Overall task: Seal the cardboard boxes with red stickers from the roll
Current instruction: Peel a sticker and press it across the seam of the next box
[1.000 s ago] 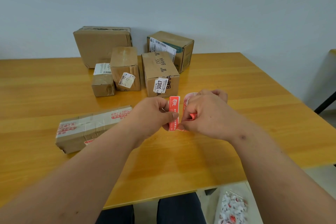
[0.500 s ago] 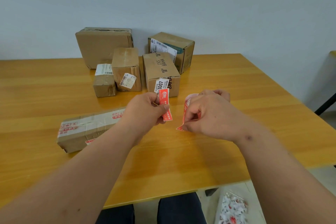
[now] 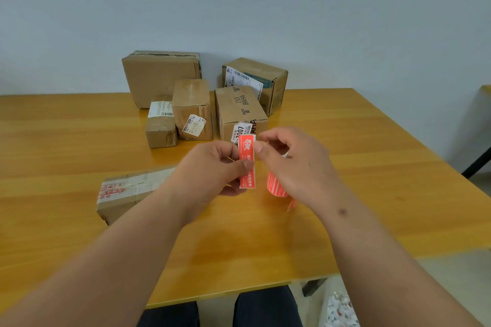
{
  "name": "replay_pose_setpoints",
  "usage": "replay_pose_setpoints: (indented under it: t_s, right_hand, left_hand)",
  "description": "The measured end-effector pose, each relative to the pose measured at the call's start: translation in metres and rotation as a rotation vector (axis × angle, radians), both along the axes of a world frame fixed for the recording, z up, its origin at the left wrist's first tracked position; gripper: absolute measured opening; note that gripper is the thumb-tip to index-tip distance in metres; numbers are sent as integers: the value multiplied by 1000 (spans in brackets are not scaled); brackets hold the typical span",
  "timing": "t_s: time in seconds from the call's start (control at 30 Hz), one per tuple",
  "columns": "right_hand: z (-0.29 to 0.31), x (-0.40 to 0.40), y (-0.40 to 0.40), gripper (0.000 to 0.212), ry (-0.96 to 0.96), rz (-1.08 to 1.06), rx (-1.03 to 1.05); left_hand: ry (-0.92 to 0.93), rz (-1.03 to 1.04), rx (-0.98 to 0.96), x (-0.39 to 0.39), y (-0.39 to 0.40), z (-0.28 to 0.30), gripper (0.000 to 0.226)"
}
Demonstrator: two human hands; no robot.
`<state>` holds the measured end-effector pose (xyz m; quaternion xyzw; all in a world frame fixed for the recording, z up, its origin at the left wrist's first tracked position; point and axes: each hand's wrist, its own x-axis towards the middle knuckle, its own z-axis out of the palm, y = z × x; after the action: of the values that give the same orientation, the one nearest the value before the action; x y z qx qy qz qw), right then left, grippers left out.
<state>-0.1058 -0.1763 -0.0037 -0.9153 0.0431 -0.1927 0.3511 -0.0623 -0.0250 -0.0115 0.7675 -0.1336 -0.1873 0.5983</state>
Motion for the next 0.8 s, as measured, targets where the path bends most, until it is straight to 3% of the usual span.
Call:
replay_pose_setpoints:
  t_s: [0.2,0.33,0.47,0.8]
  right_hand:
    - [0,-3,15,18,10,27,186]
    - [-5,-3,25,21,-1,27,273]
    - [-7,-6,39,18,-11,61,326]
    - [-11,-10,54,20,47,102,444]
  left_hand:
    - [-30,-46,87,-9,17,6,15]
    - [-452,149,397,-13,28,6,25]
    - [-733,233,248,-20,33,5,19]
    - [-547,248,145,-24,45,-7,15]
